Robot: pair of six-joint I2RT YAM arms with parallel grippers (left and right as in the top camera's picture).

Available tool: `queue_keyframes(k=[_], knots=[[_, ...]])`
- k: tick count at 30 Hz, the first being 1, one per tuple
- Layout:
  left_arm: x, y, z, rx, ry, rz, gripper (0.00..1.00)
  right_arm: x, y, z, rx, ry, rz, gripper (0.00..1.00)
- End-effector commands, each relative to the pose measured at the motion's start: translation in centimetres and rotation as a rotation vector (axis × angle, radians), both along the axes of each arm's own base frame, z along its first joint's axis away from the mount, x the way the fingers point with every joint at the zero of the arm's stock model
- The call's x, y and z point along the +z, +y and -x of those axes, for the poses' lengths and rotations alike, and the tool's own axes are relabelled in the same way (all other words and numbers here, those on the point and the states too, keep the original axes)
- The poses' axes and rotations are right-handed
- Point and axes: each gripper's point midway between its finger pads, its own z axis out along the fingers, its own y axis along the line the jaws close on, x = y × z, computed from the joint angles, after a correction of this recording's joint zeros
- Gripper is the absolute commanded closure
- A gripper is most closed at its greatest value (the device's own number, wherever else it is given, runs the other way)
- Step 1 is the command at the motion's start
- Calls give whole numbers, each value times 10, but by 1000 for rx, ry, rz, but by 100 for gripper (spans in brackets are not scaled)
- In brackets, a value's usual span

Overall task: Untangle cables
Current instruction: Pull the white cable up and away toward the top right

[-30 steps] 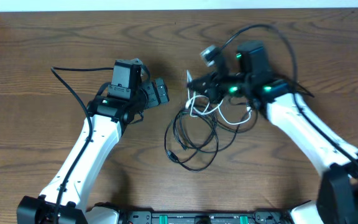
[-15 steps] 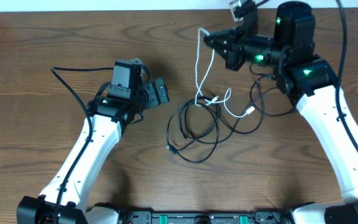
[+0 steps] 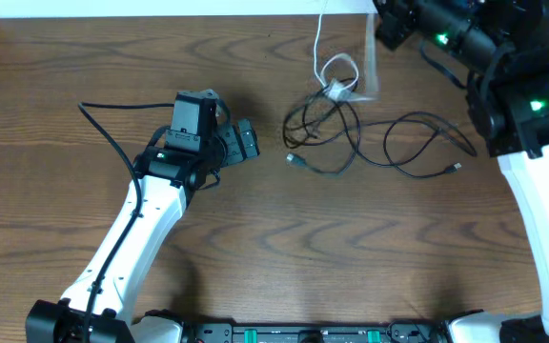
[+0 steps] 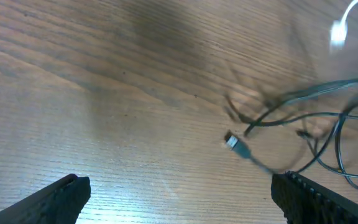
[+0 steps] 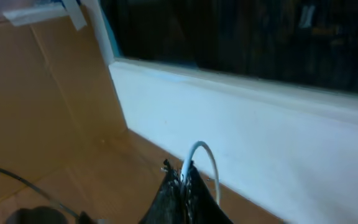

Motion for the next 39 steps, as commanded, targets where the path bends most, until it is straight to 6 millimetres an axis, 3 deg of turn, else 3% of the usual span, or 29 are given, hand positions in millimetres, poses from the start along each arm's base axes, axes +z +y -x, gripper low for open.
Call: queue_keyframes(k=[1,5,7,9,14,18,26,31,33,35,39], knots=[[4,0,0,-2,-10,3,0,-48,2,-5,-8,159,74,99],[4,0,0,-2,-10,3,0,-98,8,-3,18,299,176,99],[4,0,0,-3,-10,4,0,-106,6,-4,-4,308,213,99],[4,0,0,-3,-10,4,0,-101,1,-7,-44,285,223,99],[4,0,0,-3,-10,4,0,-51,-1,4,-50,136,169,99],[4,0,0,-3,-10,4,0,10,-9,36,-41,-38,144,99],[4,0,0,-2,-10,3,0,96,-23,79,-59,-259,70,99],[4,0,0,-2,-10,3,0,128,-31,100,-69,-333,44,99],[4,0,0,-2,-10,3,0,126,-35,100,-91,-309,52,99],[4,0,0,-2,-10,3,0,109,-41,93,-137,-238,81,99],[4,0,0,-2,-10,3,0,42,-68,63,-325,21,201,99]])
